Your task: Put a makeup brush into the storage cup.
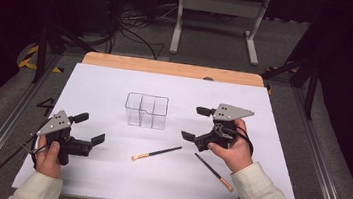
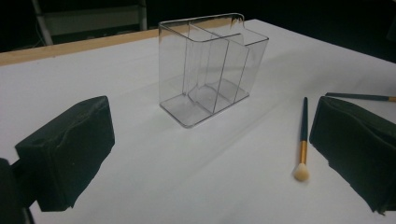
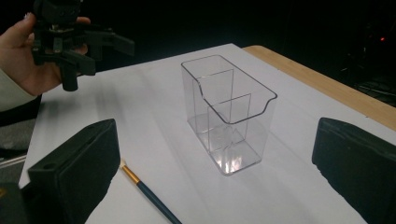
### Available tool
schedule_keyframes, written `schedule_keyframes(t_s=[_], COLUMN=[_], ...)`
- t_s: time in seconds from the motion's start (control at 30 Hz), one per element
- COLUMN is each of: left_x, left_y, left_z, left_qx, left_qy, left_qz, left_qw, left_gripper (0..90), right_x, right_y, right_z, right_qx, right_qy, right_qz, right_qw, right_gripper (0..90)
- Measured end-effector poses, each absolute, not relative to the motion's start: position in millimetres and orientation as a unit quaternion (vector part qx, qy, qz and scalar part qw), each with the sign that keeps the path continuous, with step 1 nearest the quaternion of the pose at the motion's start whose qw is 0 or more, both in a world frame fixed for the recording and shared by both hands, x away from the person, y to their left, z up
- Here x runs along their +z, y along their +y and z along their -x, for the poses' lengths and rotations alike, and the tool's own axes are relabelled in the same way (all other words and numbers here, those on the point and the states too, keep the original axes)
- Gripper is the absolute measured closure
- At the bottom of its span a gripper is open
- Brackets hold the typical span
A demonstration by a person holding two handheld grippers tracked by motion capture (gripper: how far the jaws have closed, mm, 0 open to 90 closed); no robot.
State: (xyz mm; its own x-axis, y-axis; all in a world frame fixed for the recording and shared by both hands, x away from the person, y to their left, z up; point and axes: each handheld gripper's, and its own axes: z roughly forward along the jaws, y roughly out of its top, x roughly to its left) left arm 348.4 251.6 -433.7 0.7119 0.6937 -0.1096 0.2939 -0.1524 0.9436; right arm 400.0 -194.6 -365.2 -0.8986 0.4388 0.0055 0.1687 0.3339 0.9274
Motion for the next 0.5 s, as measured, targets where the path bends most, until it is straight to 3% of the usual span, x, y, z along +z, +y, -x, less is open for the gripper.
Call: schedule_keyframes(t_s=[0.5], left_x=[-434], left_y=[250], left_z=[-348], left_qx=[0.164], left_qy=[0.343], left_qz=[-0.744], left_qw=[0.549], left_gripper=[0.9], right_x=[-355], right_y=[-171], right_z=[-411], right_qx=[0.455], right_qy=[0.871], right_qz=[-0.150], right_qw=[0.112], right_gripper=[5.4])
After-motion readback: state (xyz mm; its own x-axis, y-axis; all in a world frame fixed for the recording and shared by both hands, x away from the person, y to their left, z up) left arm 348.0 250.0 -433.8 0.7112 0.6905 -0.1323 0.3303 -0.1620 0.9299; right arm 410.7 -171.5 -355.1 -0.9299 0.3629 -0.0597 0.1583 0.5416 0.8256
